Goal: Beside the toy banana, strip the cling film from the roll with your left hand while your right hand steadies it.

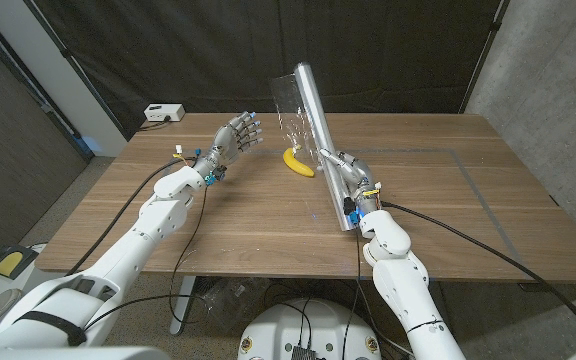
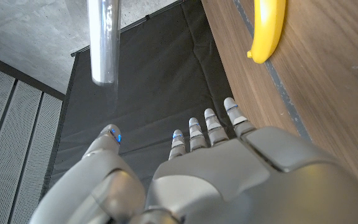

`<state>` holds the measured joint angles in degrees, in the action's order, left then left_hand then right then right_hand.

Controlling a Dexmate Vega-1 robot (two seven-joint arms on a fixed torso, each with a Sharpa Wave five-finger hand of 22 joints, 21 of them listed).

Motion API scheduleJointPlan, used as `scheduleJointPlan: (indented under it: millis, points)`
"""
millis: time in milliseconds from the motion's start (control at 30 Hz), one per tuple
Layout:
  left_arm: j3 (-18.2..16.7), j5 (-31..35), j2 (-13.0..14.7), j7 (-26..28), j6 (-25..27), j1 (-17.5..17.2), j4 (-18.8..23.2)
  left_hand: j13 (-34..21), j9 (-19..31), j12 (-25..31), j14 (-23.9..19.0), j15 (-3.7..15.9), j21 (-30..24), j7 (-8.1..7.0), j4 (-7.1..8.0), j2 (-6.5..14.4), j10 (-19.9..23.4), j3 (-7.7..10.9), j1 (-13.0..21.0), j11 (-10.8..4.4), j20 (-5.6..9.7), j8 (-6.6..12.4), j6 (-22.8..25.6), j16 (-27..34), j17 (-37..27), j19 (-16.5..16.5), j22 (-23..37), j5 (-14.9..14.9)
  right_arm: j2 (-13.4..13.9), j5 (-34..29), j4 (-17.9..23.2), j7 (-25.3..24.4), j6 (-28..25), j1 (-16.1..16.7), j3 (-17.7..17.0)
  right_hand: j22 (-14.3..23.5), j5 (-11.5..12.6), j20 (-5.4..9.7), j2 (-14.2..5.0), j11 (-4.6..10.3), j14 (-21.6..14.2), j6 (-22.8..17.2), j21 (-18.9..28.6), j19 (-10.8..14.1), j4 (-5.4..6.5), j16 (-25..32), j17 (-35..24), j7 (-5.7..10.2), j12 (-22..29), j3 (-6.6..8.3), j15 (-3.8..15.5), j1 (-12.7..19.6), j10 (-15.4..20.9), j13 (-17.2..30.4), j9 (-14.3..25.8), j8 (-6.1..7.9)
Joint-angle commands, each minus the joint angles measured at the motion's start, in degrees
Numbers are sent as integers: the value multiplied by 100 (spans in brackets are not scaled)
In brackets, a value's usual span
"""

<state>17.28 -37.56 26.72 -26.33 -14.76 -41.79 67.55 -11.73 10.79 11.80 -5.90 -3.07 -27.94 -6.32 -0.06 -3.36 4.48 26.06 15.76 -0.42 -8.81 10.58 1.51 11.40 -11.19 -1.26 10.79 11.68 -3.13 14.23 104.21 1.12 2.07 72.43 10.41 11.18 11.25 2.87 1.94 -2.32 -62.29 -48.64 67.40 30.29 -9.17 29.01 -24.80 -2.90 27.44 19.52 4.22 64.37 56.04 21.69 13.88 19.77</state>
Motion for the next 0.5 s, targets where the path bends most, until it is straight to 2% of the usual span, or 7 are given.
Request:
scheduleJointPlan:
  millis: [33, 167, 333, 500]
  points:
    - [-13, -9, 9, -28, -33, -43, 65, -15, 26, 5, 20, 33, 18, 2, -31, -21, -25, 13, 52, 32, -10, 26, -32, 2, -17, -50, 20, 27, -414, 655, -87, 878, -258, -30, -254, -7, 33, 642, -775, 940, -657, -742, 27, 76, 10, -19, -16, 815, -4, 265, 919, 669, 915, 38, 7, 34]
    - [0, -5, 34, -81, -9, -54, 133, -16, 26, 7, 36, 22, 24, -1, -42, -29, -27, 11, 67, 25, -36, 29, -39, -1, -19, -54, 22, 27, -548, 619, -21, 892, -373, 1, -297, -32, 40, 646, -767, 964, -652, -734, 25, 92, 16, -30, -21, 819, -20, 278, 919, 649, 895, 54, 12, 32]
    - [13, -23, 44, -179, 11, -56, 203, -18, 29, 7, 54, -11, 35, -10, -70, -60, -48, -1, 99, 14, -176, 34, -63, -1, -24, -53, 25, 26, -705, 719, 8, 1054, -503, 21, -371, -34, 47, 674, -772, 971, -652, -718, 72, 158, 19, -38, -28, 838, -28, 287, 921, 641, 895, 70, 14, 25]
    - [47, -99, 57, -472, 27, 0, 210, -20, 30, 30, 34, -5, 34, -2, -82, -87, -4, -17, 107, -1, -225, 42, -68, 13, -28, -28, 28, 21, -933, 748, 104, 1003, -699, 70, -423, -42, 57, 713, -777, 987, -666, -697, 131, 255, 15, -41, -40, 850, -41, 304, 925, 639, 887, 94, 17, 17]
